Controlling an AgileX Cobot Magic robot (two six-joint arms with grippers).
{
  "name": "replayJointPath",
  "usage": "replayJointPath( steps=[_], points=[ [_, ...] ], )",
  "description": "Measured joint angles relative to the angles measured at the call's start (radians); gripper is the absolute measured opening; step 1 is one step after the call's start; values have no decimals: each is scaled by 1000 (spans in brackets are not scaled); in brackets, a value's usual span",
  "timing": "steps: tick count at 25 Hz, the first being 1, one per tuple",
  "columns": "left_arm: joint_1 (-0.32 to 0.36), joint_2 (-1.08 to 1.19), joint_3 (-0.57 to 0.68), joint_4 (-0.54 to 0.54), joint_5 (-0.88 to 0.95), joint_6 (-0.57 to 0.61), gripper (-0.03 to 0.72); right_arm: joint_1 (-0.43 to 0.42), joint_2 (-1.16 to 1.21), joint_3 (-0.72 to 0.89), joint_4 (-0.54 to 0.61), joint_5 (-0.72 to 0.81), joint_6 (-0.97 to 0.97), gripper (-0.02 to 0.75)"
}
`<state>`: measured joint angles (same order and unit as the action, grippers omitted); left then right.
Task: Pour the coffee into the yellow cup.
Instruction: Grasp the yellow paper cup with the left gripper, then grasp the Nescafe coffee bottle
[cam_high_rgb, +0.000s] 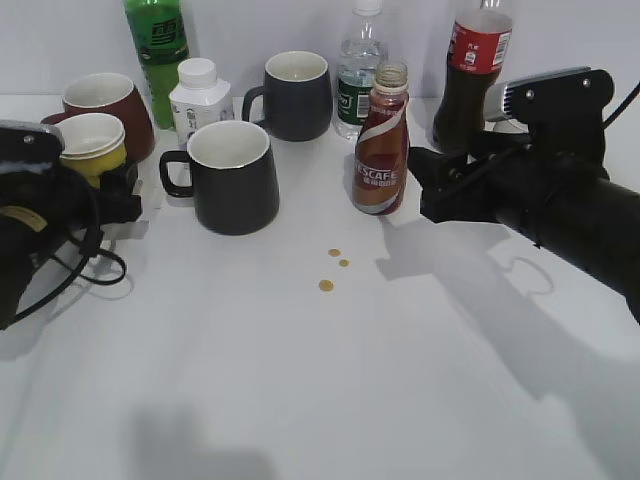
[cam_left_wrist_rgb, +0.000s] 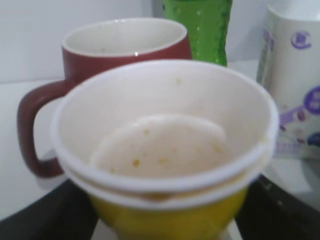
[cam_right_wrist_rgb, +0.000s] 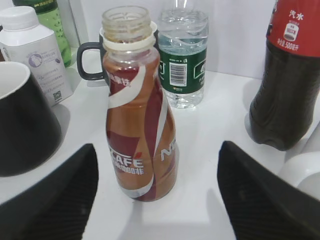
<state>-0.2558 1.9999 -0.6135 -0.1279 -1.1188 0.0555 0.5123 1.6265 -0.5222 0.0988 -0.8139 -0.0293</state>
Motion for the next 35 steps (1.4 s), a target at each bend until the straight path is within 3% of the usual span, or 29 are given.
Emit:
replayJointPath(
  steps=[8,13,22,29,35],
  points=[
    [8,17,-61,0,48,0,583,0,0,0,-1,0,0,557],
    [8,18,-61,0,49,0,489,0,22,-26,-4,0,0,557],
    [8,-124,90,38,43,0,432,0,161,-146,-78,0,0,577],
    [8,-285,219,235,40,-18,427,0,278,-242,-91,0,29,596],
    [8,-317,238,509,25,-202,427,0,379,-318,-158,0,95,594]
  ],
)
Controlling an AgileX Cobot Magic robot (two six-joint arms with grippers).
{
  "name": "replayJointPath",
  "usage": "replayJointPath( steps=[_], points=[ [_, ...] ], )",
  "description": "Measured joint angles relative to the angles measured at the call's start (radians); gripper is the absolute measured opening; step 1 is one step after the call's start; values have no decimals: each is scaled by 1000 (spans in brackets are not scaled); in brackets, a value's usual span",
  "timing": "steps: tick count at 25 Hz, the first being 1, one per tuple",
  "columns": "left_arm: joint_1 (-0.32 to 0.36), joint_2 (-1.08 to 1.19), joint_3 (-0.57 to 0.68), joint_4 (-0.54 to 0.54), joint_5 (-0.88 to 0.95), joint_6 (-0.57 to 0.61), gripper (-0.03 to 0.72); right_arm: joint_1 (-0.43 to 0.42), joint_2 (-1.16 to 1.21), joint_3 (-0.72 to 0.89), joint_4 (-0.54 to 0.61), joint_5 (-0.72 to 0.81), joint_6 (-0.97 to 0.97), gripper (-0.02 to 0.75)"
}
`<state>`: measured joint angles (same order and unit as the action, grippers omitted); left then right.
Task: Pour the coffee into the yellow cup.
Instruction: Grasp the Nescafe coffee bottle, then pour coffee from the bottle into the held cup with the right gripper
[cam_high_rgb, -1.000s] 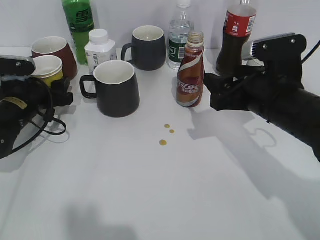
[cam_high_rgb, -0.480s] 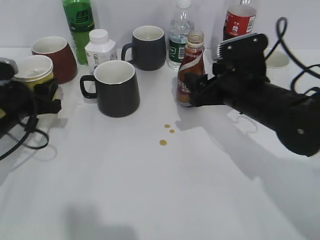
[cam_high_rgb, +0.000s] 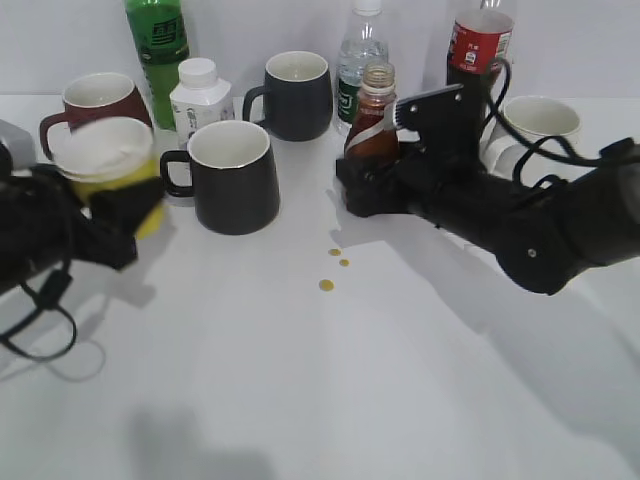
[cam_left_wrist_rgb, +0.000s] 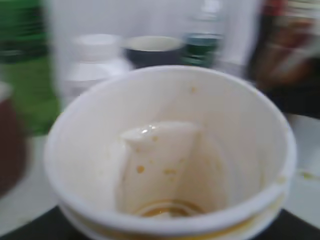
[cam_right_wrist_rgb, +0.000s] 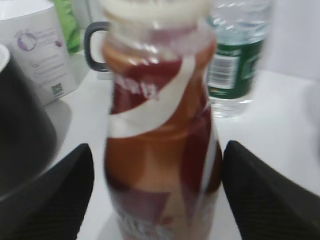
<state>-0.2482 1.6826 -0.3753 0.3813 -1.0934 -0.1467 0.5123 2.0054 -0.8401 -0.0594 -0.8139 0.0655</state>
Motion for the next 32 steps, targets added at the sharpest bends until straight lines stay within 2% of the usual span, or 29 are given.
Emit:
replayJointPath(
  steps=[2,5,11,16,26,32],
  points=[
    [-4,0,1,96,-4,-18,426,0,18,-3,-3,0,7,580],
    [-34,0,1,152,-4,-29,426,0,25,-7,-4,-2,10,513],
    [-127,20,-4,173,-8,-32,426,0,30,-21,-20,0,10,512],
    [-172,75,-30,174,-8,-32,425,0,31,-21,-36,0,-22,512],
    [-207,145,-123,190,22,-32,425,0,-104,-21,-162,52,-239,512],
    [-210,182,-189,258,38,-33,424,0,-189,-21,-266,147,-431,512]
  ],
)
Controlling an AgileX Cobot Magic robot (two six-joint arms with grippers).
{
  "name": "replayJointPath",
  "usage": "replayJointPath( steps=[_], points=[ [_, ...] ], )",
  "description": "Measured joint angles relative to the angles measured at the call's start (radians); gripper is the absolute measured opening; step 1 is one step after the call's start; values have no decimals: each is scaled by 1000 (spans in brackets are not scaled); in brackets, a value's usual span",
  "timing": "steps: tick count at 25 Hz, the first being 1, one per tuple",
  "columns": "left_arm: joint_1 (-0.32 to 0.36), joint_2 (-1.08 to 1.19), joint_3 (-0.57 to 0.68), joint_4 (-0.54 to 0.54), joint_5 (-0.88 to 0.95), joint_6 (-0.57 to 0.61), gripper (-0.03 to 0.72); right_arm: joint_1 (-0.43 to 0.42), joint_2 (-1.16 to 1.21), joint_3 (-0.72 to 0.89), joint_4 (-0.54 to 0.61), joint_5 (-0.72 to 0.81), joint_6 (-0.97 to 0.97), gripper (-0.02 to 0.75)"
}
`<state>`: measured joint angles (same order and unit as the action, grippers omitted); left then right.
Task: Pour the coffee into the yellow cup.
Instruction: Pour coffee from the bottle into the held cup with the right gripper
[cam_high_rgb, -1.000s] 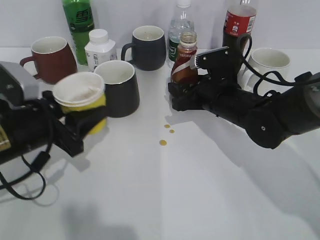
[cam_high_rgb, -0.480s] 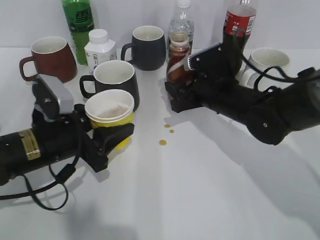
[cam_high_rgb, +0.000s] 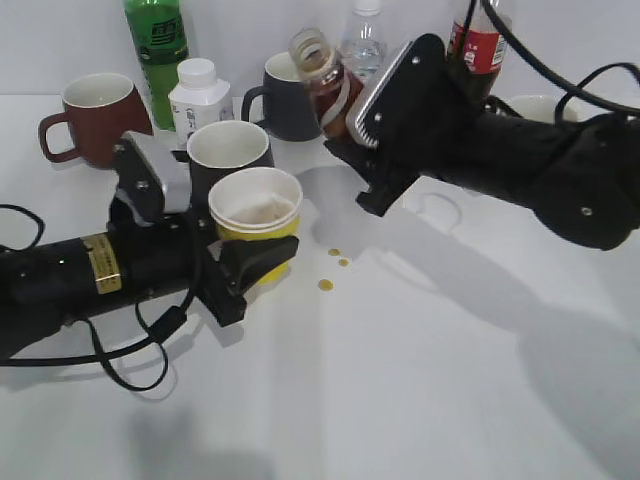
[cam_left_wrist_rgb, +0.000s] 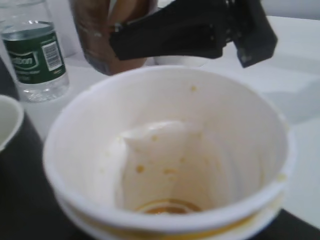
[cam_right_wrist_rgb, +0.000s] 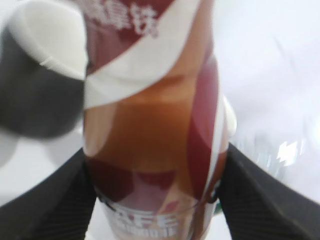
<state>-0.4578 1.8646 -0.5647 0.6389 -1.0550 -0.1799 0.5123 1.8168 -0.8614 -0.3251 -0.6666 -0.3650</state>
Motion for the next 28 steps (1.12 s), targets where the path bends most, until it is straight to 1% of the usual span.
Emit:
replayJointPath(
  steps=[5,9,13,21,28],
  points=[
    [-17,6,-34,10,5,0,424,0,-30,0,-99,32,-138,512],
    [-40,13,-70,10,6,0,424,0,-33,0,-142,51,-227,512],
    [-46,25,-88,5,14,0,424,0,-33,0,-148,85,-317,512],
    [-47,25,-90,3,38,0,424,0,-34,0,-147,86,-460,512],
    [-47,25,-69,9,36,0,424,0,-34,0,-112,87,-589,512]
  ],
)
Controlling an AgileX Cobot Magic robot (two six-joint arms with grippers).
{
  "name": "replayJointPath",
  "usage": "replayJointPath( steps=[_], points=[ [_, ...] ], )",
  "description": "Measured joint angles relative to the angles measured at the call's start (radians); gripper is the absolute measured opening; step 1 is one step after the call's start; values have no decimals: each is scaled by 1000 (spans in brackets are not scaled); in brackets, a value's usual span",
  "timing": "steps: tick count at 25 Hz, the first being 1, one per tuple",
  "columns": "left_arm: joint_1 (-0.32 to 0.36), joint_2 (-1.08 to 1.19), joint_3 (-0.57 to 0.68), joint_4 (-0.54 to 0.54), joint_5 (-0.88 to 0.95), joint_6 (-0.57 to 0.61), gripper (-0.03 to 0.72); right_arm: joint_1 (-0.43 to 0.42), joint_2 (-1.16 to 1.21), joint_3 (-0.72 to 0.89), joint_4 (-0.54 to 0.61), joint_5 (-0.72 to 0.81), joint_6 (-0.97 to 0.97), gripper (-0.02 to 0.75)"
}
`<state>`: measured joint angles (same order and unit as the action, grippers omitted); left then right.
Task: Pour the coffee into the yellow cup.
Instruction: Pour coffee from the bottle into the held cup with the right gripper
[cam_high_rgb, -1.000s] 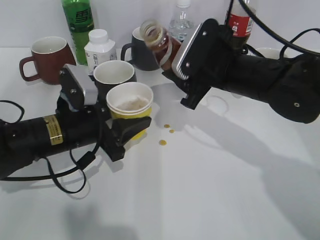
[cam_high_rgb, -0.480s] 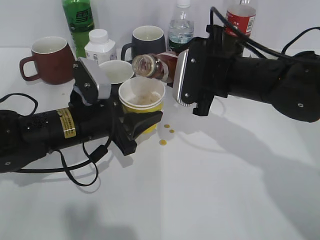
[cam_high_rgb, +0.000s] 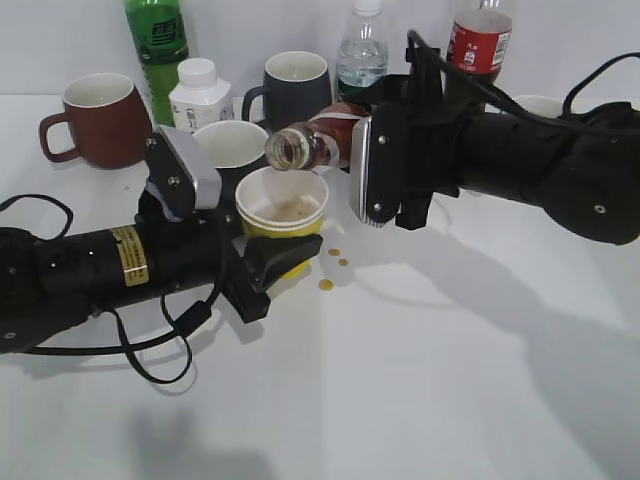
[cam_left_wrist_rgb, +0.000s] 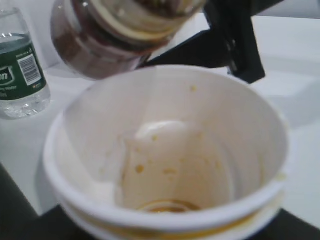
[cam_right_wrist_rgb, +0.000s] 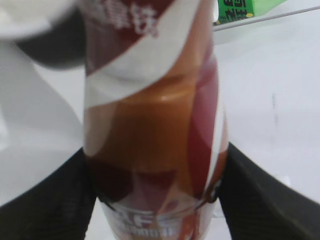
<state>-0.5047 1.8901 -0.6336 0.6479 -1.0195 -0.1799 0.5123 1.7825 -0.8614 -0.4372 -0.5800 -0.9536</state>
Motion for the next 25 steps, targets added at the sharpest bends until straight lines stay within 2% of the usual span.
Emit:
replayJointPath(
  steps=[8,15,25],
  points=[
    [0,0,3,75,-6,0,424,0,0,0,42,1,-118,512],
    [0,-3,48,49,-23,0,424,0,0,0,43,1,-163,512],
    [0,-3,48,44,-55,0,424,0,0,0,47,1,-250,512]
  ],
)
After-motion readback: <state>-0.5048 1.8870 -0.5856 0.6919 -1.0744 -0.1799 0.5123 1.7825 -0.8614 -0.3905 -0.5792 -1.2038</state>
